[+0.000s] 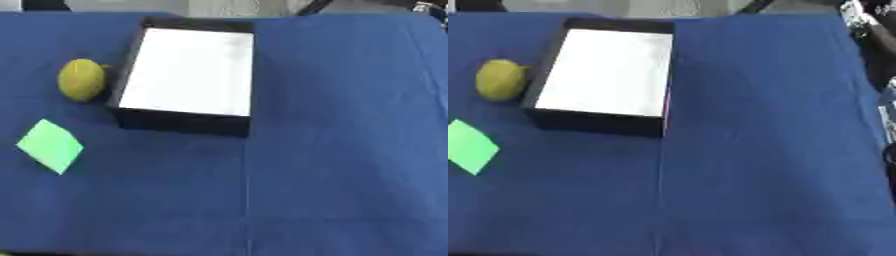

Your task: Pick up objects on the table and place them in the box.

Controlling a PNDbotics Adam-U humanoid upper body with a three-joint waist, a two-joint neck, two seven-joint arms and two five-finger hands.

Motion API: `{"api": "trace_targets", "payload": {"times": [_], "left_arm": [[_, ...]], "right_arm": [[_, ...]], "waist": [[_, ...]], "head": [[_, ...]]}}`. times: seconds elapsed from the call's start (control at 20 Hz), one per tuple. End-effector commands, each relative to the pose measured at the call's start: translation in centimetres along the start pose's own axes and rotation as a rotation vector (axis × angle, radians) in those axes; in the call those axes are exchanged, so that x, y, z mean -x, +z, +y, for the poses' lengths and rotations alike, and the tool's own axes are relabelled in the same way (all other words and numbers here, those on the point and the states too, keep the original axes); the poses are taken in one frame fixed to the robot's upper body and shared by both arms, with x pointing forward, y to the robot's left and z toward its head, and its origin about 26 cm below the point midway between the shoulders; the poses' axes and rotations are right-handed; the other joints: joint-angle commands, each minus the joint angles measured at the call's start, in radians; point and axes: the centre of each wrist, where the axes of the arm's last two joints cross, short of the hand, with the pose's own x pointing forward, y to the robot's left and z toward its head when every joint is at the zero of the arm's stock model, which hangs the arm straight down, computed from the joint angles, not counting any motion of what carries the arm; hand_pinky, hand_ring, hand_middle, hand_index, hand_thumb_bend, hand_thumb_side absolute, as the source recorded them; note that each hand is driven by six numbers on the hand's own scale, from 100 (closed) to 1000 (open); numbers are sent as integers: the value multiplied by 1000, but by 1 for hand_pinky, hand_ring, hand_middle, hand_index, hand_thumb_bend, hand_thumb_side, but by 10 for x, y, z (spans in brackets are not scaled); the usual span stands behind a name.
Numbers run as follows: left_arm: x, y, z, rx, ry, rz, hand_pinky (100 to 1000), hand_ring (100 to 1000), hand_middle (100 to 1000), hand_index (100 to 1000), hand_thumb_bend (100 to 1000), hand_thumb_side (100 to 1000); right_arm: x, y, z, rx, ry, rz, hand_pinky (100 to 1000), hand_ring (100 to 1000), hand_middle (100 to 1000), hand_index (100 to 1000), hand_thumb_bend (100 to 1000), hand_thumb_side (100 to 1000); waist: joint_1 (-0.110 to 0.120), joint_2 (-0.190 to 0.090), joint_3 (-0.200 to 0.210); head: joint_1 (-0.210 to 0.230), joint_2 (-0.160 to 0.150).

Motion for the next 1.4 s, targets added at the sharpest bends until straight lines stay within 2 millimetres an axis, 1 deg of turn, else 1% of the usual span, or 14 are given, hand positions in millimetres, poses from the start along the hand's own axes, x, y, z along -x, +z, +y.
{"api": "trace_targets", "payload": {"times": [0.05, 0.4, 0.5, 0.6, 0.75, 0.9, 1.0, 1.1, 1.2, 1.3, 1.4], "left_arm": [[-9, -4, 3, 2, -6, -32, 793, 758, 781, 807, 100, 732], [-13, -6, 6, 21, -31, -53, 795, 758, 781, 808, 100, 711], [-19, -9, 8, 50, -59, -76, 795, 759, 782, 809, 100, 701], [-29, -13, 11, 108, -114, -117, 801, 772, 796, 821, 100, 671], [-45, -18, 19, 217, -245, -167, 811, 787, 813, 840, 100, 644], [-60, -24, 32, 345, -408, -192, 817, 794, 821, 852, 100, 617], [-69, -29, 40, 431, -511, -202, 823, 800, 825, 863, 100, 601], [-78, -36, 47, 523, -614, -223, 820, 798, 818, 866, 100, 563], [-83, -42, 55, 618, -721, -244, 825, 808, 828, 876, 100, 543], [-85, -48, 63, 749, -842, -224, 830, 818, 841, 887, 100, 567], [-85, -54, 70, 869, -935, -181, 834, 825, 853, 902, 100, 615]], "right_arm": [[-8, -3, -8, 1, 29, -19, 1000, 944, 911, 859, 100, 470], [-8, -2, -9, 0, 33, -15, 1000, 944, 910, 859, 100, 470], [-8, -2, -9, -1, 35, -13, 1000, 944, 910, 859, 100, 470], [-8, -2, -9, -3, 38, -14, 1000, 944, 910, 859, 100, 470], [-9, -2, -11, -6, 47, -14, 1000, 943, 909, 859, 100, 470], [-9, -2, -12, -10, 56, -10, 1000, 942, 908, 859, 100, 470], [-9, -1, -13, -14, 61, -7, 1000, 942, 908, 859, 100, 470], [-9, -1, -13, -20, 64, -5, 1000, 942, 908, 859, 100, 470], [-9, -2, -13, -25, 68, -4, 1000, 942, 908, 859, 100, 470], [-10, -2, -12, -35, 76, -7, 1000, 941, 907, 859, 100, 470], [-11, -3, -12, -43, 82, -10, 1000, 940, 906, 859, 100, 470]], "waist": [[5, -14, -1], [8, -15, -1], [10, -16, -1], [14, -18, -2], [20, -21, -1], [29, -24, 1], [34, -26, 4], [39, -27, 6], [42, -27, 8], [44, -27, 8], [46, -27, 7]], "head": [[-1, 7], [-2, 7], [-3, 7], [-5, 7], [-8, 7], [-11, 7], [-14, 7], [-17, 7], [-22, 7], [-31, 7], [-33, 7]]}}
